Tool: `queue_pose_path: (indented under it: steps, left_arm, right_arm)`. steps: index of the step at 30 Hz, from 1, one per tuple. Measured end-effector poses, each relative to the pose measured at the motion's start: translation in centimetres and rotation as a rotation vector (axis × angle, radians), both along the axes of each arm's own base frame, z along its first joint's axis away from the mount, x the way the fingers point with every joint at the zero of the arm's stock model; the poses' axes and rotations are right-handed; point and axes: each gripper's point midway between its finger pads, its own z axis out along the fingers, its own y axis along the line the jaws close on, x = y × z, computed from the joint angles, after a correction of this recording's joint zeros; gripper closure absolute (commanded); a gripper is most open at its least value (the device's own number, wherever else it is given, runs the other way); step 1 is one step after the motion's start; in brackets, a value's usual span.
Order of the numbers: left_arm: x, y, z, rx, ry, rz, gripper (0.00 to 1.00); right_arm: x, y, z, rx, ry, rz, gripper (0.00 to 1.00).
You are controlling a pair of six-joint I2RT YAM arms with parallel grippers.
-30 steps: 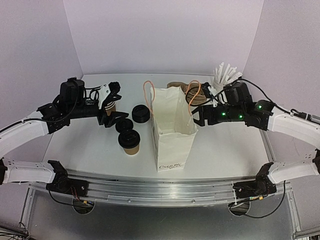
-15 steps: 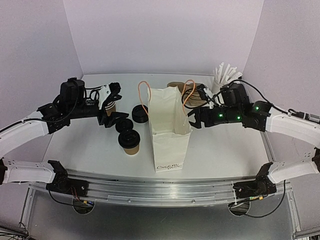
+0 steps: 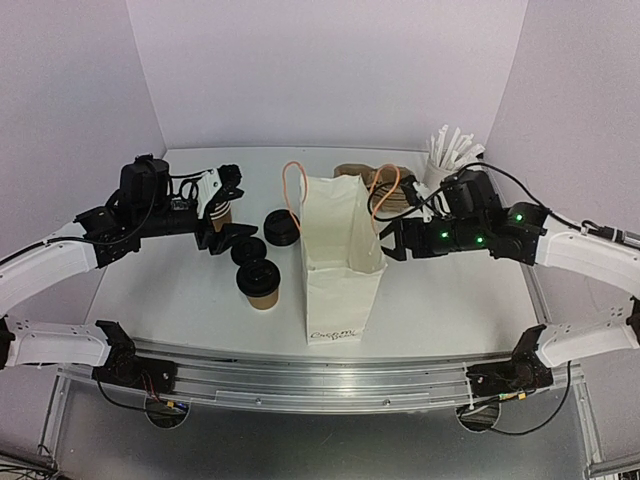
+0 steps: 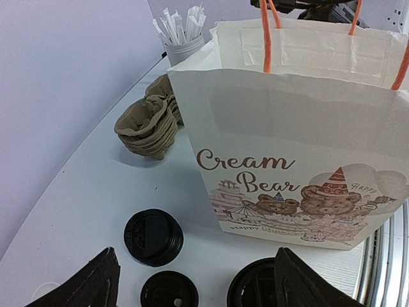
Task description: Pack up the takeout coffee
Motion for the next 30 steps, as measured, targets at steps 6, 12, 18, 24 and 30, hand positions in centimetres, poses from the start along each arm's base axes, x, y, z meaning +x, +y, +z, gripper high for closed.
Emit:
queue_pose_path:
  steps: [6,12,18,24,30]
  left_arm:
    - [0.0,0.0,0.0,0.006,-0.010,-0.004,0.17]
    - [0.2,-0.2,-0.7,0.019,0.003,-0.004,0.17]
    - [1.1,-0.1,-1.8,0.047,0.030,0.030,0.17]
    - [2.0,0.0,-2.0,0.049,0.054,0.083,0.17]
    - [2.8,-0.1,-2.1,0.054,0.070,0.116,0.17]
  right_arm:
    - [0.5,-4.0,1.8,-0.082,-0.020,-0.160,0.21]
    - [3.2,-6.9,6.0,-0.168,-0.069,-0.344,0.28]
    - [9.0,-6.3,10.5,-0.213,-0.128,-0.471,0.32]
    - [14.2,-5.5,9.7,-0.295,-0.115,-0.507,0.45]
    - [20.3,-5.7,8.3,-0.344,-0.098,-0.535,0.40]
